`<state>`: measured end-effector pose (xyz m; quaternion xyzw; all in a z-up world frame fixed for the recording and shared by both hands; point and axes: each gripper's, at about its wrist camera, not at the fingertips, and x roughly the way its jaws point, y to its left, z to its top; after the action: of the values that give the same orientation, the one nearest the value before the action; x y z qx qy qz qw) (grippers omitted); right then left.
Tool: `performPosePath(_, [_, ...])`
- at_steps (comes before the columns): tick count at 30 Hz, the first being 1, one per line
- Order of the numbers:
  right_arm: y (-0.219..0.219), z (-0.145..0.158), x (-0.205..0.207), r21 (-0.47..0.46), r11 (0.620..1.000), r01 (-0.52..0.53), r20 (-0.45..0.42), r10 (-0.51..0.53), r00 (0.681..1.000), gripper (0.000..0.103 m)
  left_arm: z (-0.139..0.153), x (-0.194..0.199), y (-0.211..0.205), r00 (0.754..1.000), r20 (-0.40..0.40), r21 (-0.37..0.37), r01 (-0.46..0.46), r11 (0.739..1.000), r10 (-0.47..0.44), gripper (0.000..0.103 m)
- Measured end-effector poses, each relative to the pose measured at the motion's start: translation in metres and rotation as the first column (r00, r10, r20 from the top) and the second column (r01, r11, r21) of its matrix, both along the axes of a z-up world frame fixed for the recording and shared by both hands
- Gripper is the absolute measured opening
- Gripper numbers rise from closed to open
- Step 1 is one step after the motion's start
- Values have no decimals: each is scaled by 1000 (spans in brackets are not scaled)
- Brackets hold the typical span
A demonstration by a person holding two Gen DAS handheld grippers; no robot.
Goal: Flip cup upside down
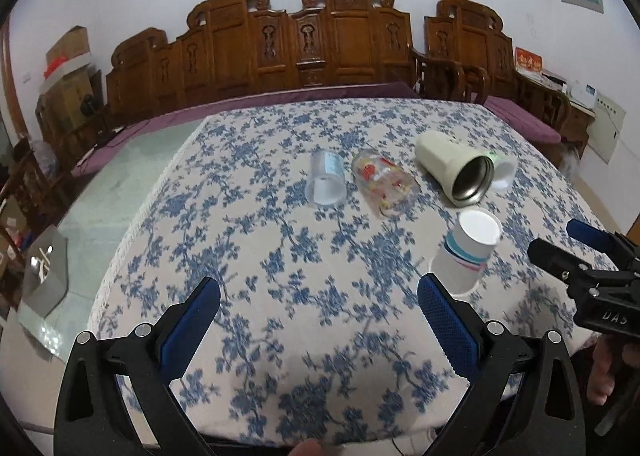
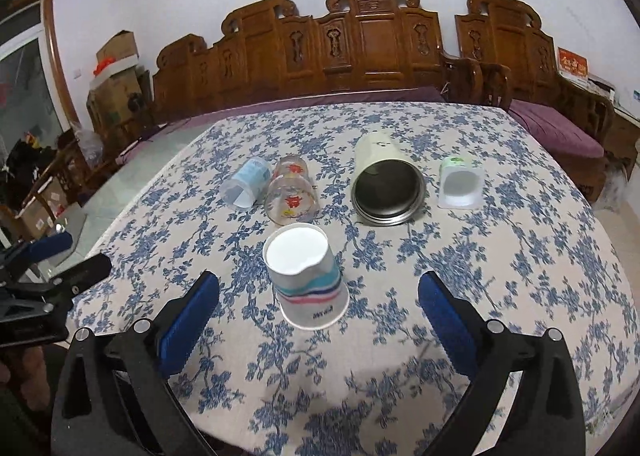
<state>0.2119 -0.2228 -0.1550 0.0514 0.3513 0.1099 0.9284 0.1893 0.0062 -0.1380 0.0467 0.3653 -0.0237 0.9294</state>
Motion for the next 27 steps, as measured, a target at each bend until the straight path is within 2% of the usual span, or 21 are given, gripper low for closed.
performPosePath(7, [-22, 10, -25, 14, 999, 32, 14, -32, 999, 100, 4, -19, -18, 999, -25, -23, 34, 999, -35, 95])
performPosePath(14, [-41, 21, -50, 32, 998, 61, 34, -62, 998, 100, 20, -42, -33, 998, 2, -13, 58, 998, -58, 95])
performPosePath(18, [-49, 34, -65, 30, 997, 65, 58, -67, 996, 100, 37, -57, -38, 997, 37, -10, 61, 998, -60, 95])
performPosePath(27, [-46, 93, -108, 18, 998, 55, 201, -58, 978, 100, 88, -99, -38, 983, 174, -28, 57, 998, -51, 95])
